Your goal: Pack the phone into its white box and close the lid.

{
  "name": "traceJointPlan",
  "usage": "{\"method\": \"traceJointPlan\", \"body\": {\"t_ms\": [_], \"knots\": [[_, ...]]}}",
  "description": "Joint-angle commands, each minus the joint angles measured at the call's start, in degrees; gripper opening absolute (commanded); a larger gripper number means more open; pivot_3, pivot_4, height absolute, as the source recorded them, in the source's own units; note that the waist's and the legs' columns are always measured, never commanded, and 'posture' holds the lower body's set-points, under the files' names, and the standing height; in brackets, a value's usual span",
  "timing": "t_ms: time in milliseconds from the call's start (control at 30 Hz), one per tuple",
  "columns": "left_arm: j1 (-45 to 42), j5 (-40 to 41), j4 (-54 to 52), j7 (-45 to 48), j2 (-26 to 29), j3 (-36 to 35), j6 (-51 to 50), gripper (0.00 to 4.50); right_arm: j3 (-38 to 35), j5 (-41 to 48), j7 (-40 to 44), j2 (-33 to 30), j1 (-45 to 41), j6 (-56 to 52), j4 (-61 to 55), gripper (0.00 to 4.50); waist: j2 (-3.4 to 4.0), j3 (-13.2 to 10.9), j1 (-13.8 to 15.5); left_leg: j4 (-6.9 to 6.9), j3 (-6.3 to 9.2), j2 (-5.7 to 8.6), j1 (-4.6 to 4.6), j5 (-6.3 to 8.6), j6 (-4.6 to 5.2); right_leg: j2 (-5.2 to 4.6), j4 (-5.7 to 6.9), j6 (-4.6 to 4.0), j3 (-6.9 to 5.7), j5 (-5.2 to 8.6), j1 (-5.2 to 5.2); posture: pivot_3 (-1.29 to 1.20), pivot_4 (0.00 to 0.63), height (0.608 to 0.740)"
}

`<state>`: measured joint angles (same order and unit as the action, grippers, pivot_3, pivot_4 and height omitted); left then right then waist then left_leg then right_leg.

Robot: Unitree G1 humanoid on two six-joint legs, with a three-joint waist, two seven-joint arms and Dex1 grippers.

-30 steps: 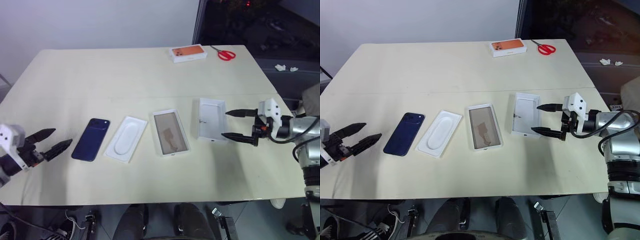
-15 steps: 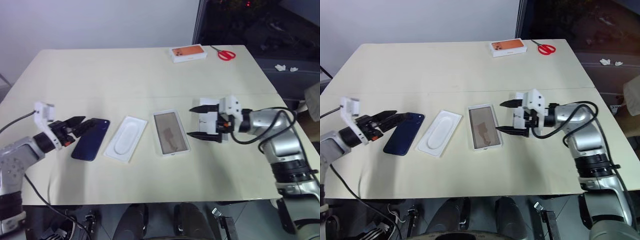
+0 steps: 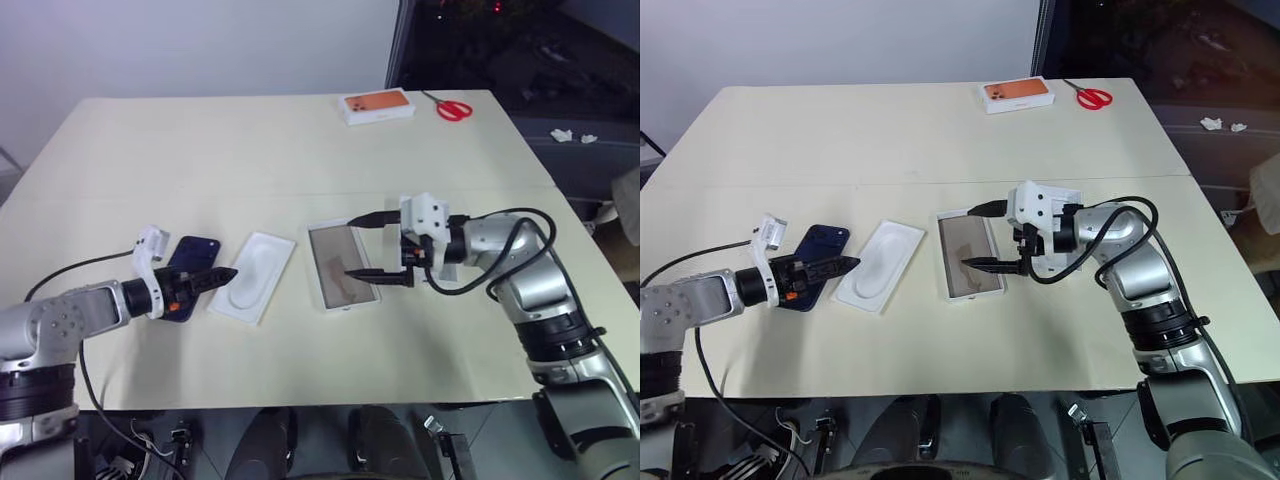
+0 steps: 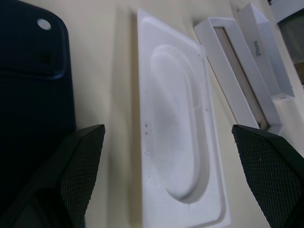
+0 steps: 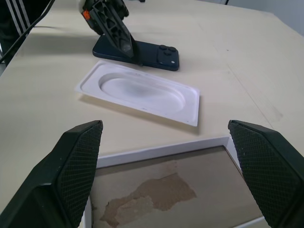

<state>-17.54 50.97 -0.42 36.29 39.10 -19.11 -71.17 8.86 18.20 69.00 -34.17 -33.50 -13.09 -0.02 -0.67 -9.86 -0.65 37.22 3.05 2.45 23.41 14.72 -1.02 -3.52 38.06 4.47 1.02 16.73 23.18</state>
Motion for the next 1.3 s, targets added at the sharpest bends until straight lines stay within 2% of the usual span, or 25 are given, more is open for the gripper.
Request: {"method": "traceJointPlan", "body": {"t_ms": [33, 400, 633, 733, 833, 1133, 1233, 1300], "knots": [[-1.94, 1.41, 1.87, -0.57, -1.11, -0.77, -2.48, 4.5, -0.87, 0.39, -0.26, -0.07, -0.41, 0.72, -2.16, 4.42, 0.0, 0.0, -0.04, 0.0, 0.0, 0.0, 0.0, 0.0, 0.0, 0.0, 0.0, 0.0, 0.0, 0.0, 0.01, 0.0, 0.15, 0.74], [-5.05, -0.67, 7.04, -2.54, -7.69, 0.24, -1.11, 4.5, -1.08, 0.74, -1.76, 0.41, -0.15, 0.62, -3.43, 4.42, -0.02, 0.03, 0.19, 0.02, 0.01, 0.04, -0.01, -0.02, -0.03, -0.02, 0.01, 0.0, -0.01, 0.0, -0.04, 0.0, 0.15, 0.74], [-5.43, -1.16, 8.83, -2.65, -8.77, 0.21, -1.42, 4.5, -1.18, 0.82, -2.26, 0.25, 0.17, 0.56, -4.01, 4.42, -0.01, 0.04, 0.15, 0.03, 0.03, 0.05, -0.03, -0.02, -0.03, -0.02, 0.01, 0.0, -0.04, 0.0, -0.06, 0.0, 0.15, 0.74], [-4.89, -1.15, 9.52, -2.27, -8.8, 0.24, -1.82, 3.63, -1.28, 0.92, -2.55, 0.21, 0.42, 0.5, -4.52, 4.5, -0.01, 0.04, 0.02, 0.03, 0.03, 0.05, -0.03, -0.02, -0.03, -0.02, 0.01, 0.0, -0.03, 0.0, -0.07, 0.0, 0.15, 0.74], [-4.64, -1.4, 10.14, -2.0, -8.76, 0.12, -1.58, 2.22, -1.37, 1.03, -2.72, 0.16, 0.66, 0.37, -4.94, 4.5, -0.01, 0.04, -0.03, 0.02, 0.03, 0.05, -0.02, -0.02, -0.03, -0.02, 0.0, 0.0, -0.03, 0.0, -0.05, 0.0, 0.15, 0.74], [-3.44, -1.44, 9.91, -1.77, -9.27, 0.12, -1.86, 2.22, -1.41, 1.07, -2.99, 0.22, 0.7, 0.51, -5.11, 4.5, -0.02, 0.04, -0.02, 0.02, 0.03, 0.05, -0.03, -0.02, -0.03, -0.02, 0.0, 0.0, -0.03, 0.0, -0.05, 0.0, 0.15, 0.74], [-3.07, -1.82, 9.95, -1.57, -9.14, 0.49, -1.62, 1.33, -1.37, 1.16, -3.08, 0.25, 0.7, 0.46, -5.25, 4.5, -0.02, 0.04, -0.03, 0.02, 0.03, 0.05, -0.02, -0.02, -0.03, -0.02, 0.0, 0.0, -0.02, 0.0, -0.05, 0.0, 0.15, 0.74], [-2.7, -1.84, 9.86, -1.23, -9.28, 0.66, -1.48, 0.44, -1.31, 1.15, -3.12, 0.24, 0.77, 0.44, -5.37, 4.5, 0.07, 0.09, 0.04, 0.0, 0.03, 0.05, -0.04, -0.02, -0.03, -0.02, 0.0, 0.0, -0.01, 0.0, -0.06, 0.0, 0.15, 0.74]]}}
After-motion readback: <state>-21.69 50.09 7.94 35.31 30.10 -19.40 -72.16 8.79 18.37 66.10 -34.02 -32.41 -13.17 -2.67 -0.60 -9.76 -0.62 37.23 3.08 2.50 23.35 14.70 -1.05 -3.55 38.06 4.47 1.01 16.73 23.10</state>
